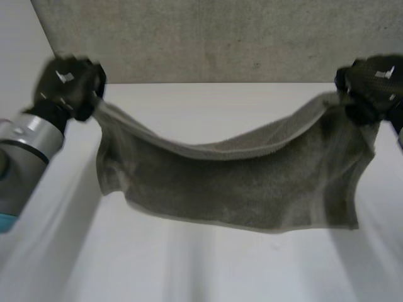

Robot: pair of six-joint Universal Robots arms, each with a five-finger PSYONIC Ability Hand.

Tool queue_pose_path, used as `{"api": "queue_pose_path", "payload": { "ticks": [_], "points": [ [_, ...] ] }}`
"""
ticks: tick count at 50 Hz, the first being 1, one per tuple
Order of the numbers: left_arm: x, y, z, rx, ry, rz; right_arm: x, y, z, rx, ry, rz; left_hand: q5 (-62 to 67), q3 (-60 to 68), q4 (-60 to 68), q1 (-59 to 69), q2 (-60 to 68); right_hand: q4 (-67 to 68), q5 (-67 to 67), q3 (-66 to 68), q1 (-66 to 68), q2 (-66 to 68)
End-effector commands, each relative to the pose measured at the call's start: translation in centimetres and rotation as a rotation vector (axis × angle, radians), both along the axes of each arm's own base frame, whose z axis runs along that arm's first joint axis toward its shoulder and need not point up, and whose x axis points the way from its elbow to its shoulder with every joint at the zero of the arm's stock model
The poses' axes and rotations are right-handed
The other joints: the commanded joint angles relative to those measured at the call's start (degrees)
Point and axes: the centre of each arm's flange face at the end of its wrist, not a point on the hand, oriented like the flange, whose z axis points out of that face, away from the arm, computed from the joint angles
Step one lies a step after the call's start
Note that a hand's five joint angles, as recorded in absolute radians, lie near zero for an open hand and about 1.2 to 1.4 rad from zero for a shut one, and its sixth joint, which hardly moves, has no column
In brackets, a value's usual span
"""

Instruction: Fold the towel.

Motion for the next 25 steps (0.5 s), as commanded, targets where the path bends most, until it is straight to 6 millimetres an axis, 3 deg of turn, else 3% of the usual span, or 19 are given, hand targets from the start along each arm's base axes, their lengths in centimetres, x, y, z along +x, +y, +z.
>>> {"api": "queue_pose_path", "payload": {
  "ticks": [1, 5, 7, 8, 9, 10, 14, 15, 16, 18, 19, 20, 21, 23, 24, 25],
  "points": [
    [1.0, 1.8, 5.5, -0.081, 0.111, -0.008, 0.4, 2.2, 5.4, 0.088, 0.021, 0.082, 20.6, 10.5, 10.3, 11.0, 10.3, 3.7, 4.8, 5.8, 5.2, 5.6],
    [1.1, 1.3, 5.0, -0.015, 0.099, -0.001, 0.1, 1.3, 5.0, 0.156, 0.085, 0.081, 20.6, 10.5, 10.3, 11.0, 10.3, 3.7, 4.8, 5.8, 5.2, 5.6],
    [0.8, -0.2, 2.3, 0.117, 0.074, 0.007, 0.5, 0.4, 3.4, 0.224, 0.177, 0.103, 20.6, 10.5, 10.3, 11.0, 10.3, 3.7, 4.8, 5.8, 5.2, 5.6],
    [0.8, -0.2, 2.3, 0.117, 0.074, 0.007, 0.5, 0.4, 3.4, 0.224, 0.178, 0.103, 20.6, 10.5, 10.3, 11.0, 10.3, 3.7, 4.8, 5.8, 5.2, 5.6],
    [0.7, -1.1, 1.1, 0.178, 0.062, 0.01, 0.6, -0.2, 2.4, 0.254, 0.22, 0.109, 20.6, 10.5, 10.3, 11.0, 10.3, 3.7, 4.8, 5.8, 5.2, 5.6],
    [0.7, -1.1, 1.1, 0.178, 0.062, 0.01, 0.9, -1.0, 1.3, 0.284, 0.255, 0.12, 20.6, 10.5, 10.3, 11.0, 10.3, 3.7, 4.8, 5.8, 5.2, 5.6],
    [0.2, -3.9, -2.3, 0.331, 0.032, 0.019, 1.6, -2.3, -0.3, 0.303, 0.304, 0.126, 20.6, 10.5, 10.3, 11.0, 10.3, 3.7, 4.8, 5.8, 5.2, 5.6],
    [0.0, -5.1, -2.9, 0.351, 0.026, 0.024, 2.1, -3.2, -0.8, 0.292, 0.32, 0.116, 20.6, 10.5, 10.3, 11.0, 10.3, 3.7, 4.8, 5.8, 5.2, 5.6],
    [0.0, -5.1, -2.9, 0.351, 0.026, 0.024, 2.1, -3.2, -0.8, 0.292, 0.321, 0.116, 20.6, 10.5, 10.3, 11.0, 10.3, 3.7, 4.8, 5.8, 5.2, 5.6],
    [-0.2, -6.3, -3.0, 0.345, 0.021, 0.024, 3.4, -5.8, 0.2, 0.129, 0.314, 0.095, 20.6, 10.5, 10.3, 11.0, 10.3, 3.7, 4.8, 5.8, 5.2, 5.6],
    [-0.4, -7.5, -2.1, 0.302, 0.022, 0.025, 3.4, -5.8, 0.2, 0.128, 0.313, 0.095, 20.6, 10.5, 10.3, 11.0, 10.3, 3.7, 4.8, 5.8, 5.2, 5.6],
    [-0.6, -8.7, -0.3, 0.219, 0.035, 0.032, 4.3, -7.2, 1.4, -0.012, 0.288, 0.081, 20.6, 10.5, 10.3, 11.0, 10.3, 3.7, 4.8, 5.8, 5.2, 5.6],
    [-0.6, -8.7, -0.3, 0.219, 0.035, 0.032, 4.3, -7.2, 1.5, -0.013, 0.288, 0.081, 20.6, 10.5, 10.3, 11.0, 10.3, 3.7, 4.8, 5.8, 5.2, 5.6],
    [-0.7, -10.7, 5.5, -0.048, 0.114, 0.069, 5.9, -9.2, 5.2, -0.362, 0.202, 0.05, 20.6, 10.5, 10.3, 11.0, 10.3, 3.7, 4.8, 5.8, 5.2, 5.6],
    [-0.7, -10.7, 5.6, -0.049, 0.115, 0.069, 5.9, -9.2, 5.3, -0.364, 0.202, 0.05, 20.6, 10.5, 10.3, 11.0, 10.3, 3.7, 4.8, 5.8, 5.2, 5.6],
    [-0.9, -11.2, 8.0, -0.194, 0.16, 0.075, 6.1, -9.9, 7.4, -0.544, 0.13, 0.018, 20.6, 10.5, 10.3, 11.0, 10.3, 3.7, 4.8, 5.8, 5.2, 5.6]
  ]
}}
